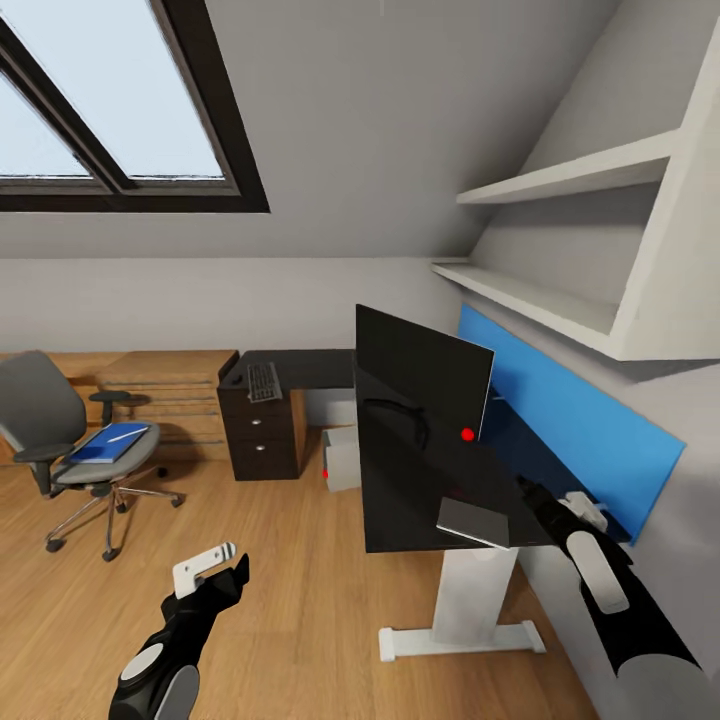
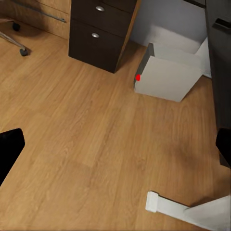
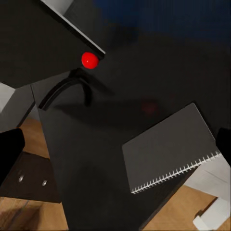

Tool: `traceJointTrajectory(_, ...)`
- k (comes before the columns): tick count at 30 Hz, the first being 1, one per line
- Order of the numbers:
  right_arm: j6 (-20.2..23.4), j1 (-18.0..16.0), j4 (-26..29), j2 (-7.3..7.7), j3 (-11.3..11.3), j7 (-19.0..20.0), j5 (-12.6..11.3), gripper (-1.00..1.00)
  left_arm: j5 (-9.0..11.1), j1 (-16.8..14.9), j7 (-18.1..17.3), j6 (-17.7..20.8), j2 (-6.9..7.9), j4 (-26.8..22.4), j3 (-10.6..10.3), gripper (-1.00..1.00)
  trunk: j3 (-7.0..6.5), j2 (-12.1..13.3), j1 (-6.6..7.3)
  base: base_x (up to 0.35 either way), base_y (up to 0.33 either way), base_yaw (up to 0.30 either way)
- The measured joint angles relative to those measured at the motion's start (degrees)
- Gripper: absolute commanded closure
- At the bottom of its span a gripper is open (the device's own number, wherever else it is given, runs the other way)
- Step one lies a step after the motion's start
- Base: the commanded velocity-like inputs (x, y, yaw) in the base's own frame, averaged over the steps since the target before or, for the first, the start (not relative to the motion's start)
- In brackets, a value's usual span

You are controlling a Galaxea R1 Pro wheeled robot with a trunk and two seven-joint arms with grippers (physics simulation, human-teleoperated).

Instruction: In the bedroom, organize the workspace by keeping the computer under the desk, ensuring the monitor is on the desk, placing the keyboard on the desk next to the monitor, placing the mouse on the desk next to the keyboard, moving the folder from the swivel chair onto the desk next to the mouse, stacking the notebook on top of the folder with the pen on top of the notebook, and positioning the swivel chair next to the desk.

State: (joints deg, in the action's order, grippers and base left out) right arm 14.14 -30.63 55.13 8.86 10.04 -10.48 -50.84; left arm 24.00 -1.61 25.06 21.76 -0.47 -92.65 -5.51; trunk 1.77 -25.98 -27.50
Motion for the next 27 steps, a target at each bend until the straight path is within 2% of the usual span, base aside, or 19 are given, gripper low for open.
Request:
traceJointTrajectory(4, -0.04, 0.00, -0.30, -0.01, 1.14, 1.39, 0.03, -1.00, 0.00, 0.00, 0.03, -0.01, -0.06, -0.03, 0.02, -1.00, 0.72, -1.61, -0.88, -0.001, 0.000, 0.000)
traceJointTrajectory(10, -0.37, 0.00, -0.45, -0.06, 1.46, 1.87, 0.11, -1.00, 0.00, 0.00, 0.04, -0.02, -0.20, -0.03, 0.09, -1.00, 1.81, -4.03, -2.20, 0.000, 0.000, 0.000)
traceJointTrajectory(14, -2.86, -0.06, -3.16, 0.09, 1.63, 2.02, 0.18, -1.00, 0.00, 0.00, 0.06, -0.02, -0.23, -0.03, 0.17, -1.00, 2.53, -5.63, -3.08, 0.000, 0.000, 0.000)
traceJointTrajectory(15, -4.13, -0.10, -5.67, 0.53, 1.68, 2.09, 0.16, -1.00, 0.00, 0.00, 0.07, -0.01, -0.23, -0.01, 0.19, -1.00, 2.71, -6.03, -3.31, 0.000, 0.000, 0.000)
traceJointTrajectory(24, -5.43, -0.49, -13.74, 2.56, 1.71, 2.45, -0.26, -1.00, 0.00, 0.00, 0.09, 0.04, -0.24, 0.00, 0.21, -1.00, 4.33, -9.66, -5.28, 0.000, 0.000, 0.000)
traceJointTrajectory(27, -4.85, -0.60, -15.67, 3.60, 1.70, 3.31, -2.02, -1.00, 0.00, 0.00, 0.12, 0.06, -0.24, 0.00, 0.25, -1.00, 4.88, -10.87, -5.94, 0.000, 0.000, 0.000)
